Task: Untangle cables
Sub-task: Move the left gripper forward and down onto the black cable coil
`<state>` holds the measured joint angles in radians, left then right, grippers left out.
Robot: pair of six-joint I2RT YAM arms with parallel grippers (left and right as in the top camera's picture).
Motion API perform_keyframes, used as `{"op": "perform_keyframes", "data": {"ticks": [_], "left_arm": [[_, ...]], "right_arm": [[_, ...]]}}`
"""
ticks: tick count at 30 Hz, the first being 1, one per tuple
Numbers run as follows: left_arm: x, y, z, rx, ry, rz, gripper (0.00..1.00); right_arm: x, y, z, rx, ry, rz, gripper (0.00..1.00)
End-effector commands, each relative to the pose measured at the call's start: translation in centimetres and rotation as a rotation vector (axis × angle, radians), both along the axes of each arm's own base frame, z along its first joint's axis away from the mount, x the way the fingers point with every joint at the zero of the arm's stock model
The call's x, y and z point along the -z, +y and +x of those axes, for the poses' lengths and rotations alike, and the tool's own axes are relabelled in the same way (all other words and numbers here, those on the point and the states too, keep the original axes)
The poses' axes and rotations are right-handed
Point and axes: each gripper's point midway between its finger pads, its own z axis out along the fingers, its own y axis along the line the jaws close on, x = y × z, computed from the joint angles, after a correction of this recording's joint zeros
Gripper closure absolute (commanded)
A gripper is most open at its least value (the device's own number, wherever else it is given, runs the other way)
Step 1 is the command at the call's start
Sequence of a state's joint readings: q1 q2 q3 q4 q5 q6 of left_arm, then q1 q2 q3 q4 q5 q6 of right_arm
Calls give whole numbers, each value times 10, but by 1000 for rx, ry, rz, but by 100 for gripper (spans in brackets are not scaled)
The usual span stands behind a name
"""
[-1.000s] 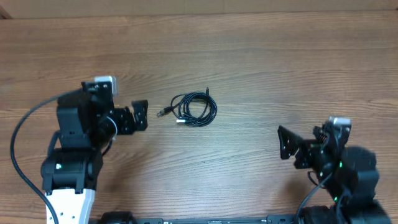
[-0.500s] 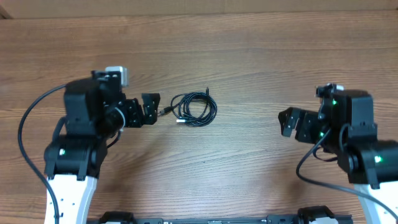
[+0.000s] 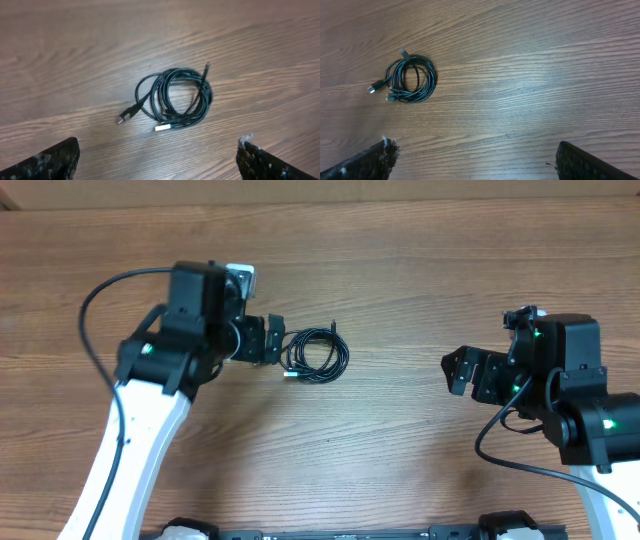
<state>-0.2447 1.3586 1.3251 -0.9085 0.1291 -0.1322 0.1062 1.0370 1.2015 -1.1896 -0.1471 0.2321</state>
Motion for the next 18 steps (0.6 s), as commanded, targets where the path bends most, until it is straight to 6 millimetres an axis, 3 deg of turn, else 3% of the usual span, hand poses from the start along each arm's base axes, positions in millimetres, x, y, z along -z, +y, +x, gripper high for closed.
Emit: {"op": "perform_keyframes", "data": {"ticks": [1,8,14,18], "left_arm": [[17,-4,18,-66,47,-22,0],[55,-30,49,-34,105,-104,0],[98,-44,71,68,85,29,1],[130,-52,72,97,124,102,12]], "right_arm": [[-13,3,3,-9,-37,14,0],[-13,3,3,-6,-37,16,0],[-13,3,3,-6,-36,16,0],[-13,3,3,-6,-36,16,0]]}}
